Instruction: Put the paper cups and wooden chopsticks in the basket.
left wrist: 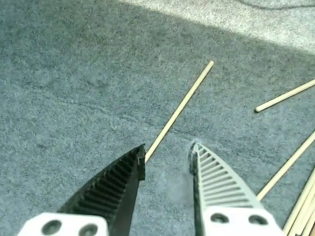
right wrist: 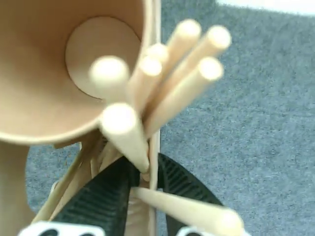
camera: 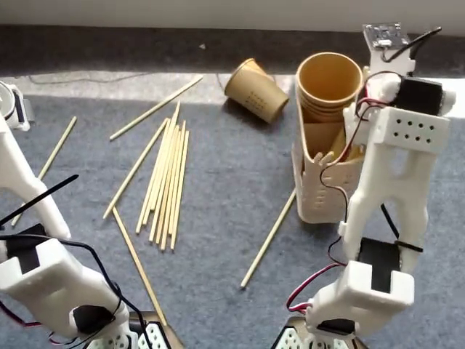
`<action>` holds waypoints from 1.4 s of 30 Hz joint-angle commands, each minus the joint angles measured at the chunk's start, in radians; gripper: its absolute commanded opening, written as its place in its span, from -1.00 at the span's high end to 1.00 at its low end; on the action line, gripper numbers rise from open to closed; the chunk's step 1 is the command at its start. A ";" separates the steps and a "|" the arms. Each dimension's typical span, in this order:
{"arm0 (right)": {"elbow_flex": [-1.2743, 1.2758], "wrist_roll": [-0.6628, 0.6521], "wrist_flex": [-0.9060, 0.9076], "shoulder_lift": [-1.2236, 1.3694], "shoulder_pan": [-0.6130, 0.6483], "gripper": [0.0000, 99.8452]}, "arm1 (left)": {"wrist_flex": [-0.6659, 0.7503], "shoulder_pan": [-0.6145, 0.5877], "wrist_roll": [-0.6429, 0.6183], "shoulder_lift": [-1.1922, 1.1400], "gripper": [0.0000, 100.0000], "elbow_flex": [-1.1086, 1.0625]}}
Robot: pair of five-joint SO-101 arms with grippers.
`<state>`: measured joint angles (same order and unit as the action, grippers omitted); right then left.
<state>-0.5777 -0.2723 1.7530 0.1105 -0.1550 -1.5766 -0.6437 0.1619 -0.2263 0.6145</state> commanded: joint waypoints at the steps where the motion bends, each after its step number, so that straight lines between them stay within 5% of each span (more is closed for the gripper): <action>1: 0.022 -0.060 0.015 -0.090 -0.097 0.99 | 0.014 0.044 -0.009 0.013 0.64 -0.004; 14: 0.225 -0.130 0.007 -0.108 -0.205 0.99 | 0.008 0.117 -0.011 0.019 0.64 -0.004; 30: 0.127 -0.115 0.007 -0.160 -0.255 0.98 | -0.026 0.242 -0.006 0.018 0.64 -0.007; 38: -0.036 -0.011 0.008 -0.328 -0.249 0.51 | -0.046 0.317 -0.006 0.018 0.64 -0.005; 42: 0.008 -0.011 0.007 -0.371 -0.257 0.47 | -0.057 0.334 -0.006 0.012 0.64 -0.007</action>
<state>-0.5762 -0.2923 1.7530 -0.2133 -0.3928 -1.6226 -0.3383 0.1619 -0.2263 0.6053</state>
